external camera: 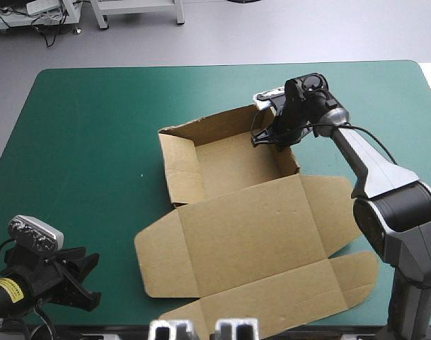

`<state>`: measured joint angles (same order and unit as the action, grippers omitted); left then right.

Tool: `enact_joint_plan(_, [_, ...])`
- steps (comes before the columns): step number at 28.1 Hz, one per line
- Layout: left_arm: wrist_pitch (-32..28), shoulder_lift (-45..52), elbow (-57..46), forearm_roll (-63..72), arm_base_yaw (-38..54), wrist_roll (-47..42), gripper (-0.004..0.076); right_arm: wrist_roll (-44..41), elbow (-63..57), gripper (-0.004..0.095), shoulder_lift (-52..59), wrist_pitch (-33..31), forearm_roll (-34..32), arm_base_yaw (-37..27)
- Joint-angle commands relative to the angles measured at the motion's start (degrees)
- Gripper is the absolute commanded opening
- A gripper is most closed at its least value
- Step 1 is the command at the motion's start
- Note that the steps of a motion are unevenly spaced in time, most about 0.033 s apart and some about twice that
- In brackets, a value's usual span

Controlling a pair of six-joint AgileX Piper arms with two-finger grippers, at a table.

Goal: Fold the box

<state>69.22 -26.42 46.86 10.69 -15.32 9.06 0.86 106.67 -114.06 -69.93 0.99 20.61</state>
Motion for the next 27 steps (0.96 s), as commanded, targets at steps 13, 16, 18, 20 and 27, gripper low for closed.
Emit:
enact_joint_plan(13, [-5.11,-0.57,1.19,1.65,0.14,0.09,0.0204,5.21,3.36,-0.0024,9.2,-2.04,-10.7,-34.49])
enact_joint_plan(16, [-5.42,-0.57,1.19,1.65,0.14,0.09,0.0204,6.98,3.36,-0.0022,7.32,-2.04,-10.09,-38.3])
enact_joint_plan(18, [-5.75,-0.57,1.19,1.65,0.14,0.34,0.0204,8.81,3.36,-0.0009,5.95,-2.04,-10.4,-39.23])
enact_joint_plan(20, [-6.38,-0.57,1.19,1.43,0.14,0.34,0.0204,10.38,3.36,0.0047,4.67,-1.82,-11.19,-39.48])
enact_joint_plan(27, [-6.29,-0.57,1.19,-2.16,0.14,0.34,0.0204,12.95,3.36,0.0355,1.87,-1.96,-10.95,-39.48])
